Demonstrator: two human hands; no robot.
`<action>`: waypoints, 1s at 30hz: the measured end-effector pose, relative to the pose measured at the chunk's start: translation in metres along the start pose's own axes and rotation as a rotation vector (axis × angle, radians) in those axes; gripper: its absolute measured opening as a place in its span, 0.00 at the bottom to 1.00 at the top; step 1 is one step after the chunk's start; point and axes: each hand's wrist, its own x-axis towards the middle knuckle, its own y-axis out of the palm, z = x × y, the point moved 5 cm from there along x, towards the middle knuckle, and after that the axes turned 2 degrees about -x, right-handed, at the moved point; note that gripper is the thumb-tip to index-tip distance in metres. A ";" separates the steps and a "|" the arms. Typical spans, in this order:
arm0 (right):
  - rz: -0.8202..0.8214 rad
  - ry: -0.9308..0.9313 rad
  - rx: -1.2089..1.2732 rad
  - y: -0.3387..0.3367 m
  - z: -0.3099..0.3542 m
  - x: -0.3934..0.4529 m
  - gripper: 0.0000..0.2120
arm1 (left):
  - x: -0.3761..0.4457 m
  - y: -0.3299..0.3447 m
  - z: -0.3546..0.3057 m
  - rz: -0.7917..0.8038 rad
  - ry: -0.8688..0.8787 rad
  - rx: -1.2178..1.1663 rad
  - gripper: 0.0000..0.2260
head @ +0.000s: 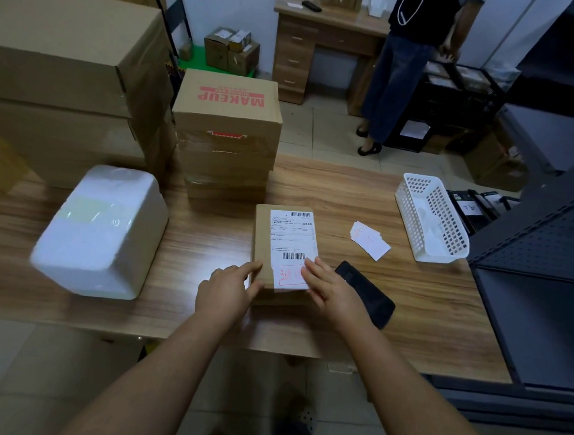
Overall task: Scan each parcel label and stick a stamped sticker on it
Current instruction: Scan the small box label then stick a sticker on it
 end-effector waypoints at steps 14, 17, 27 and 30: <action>0.471 0.410 0.535 -0.004 -0.039 0.022 0.55 | 0.006 0.033 -0.017 -0.088 -0.019 -0.326 0.52; 0.466 0.370 0.605 0.000 -0.044 0.023 0.51 | 0.005 0.036 -0.018 -0.154 -0.033 -0.364 0.47; 0.344 0.017 0.620 -0.053 0.000 0.052 0.49 | -0.056 -0.032 -0.030 -0.465 -0.035 -0.457 0.47; 0.291 -0.147 0.635 -0.082 0.045 0.070 0.48 | -0.084 -0.081 -0.034 -0.602 -0.020 -0.395 0.46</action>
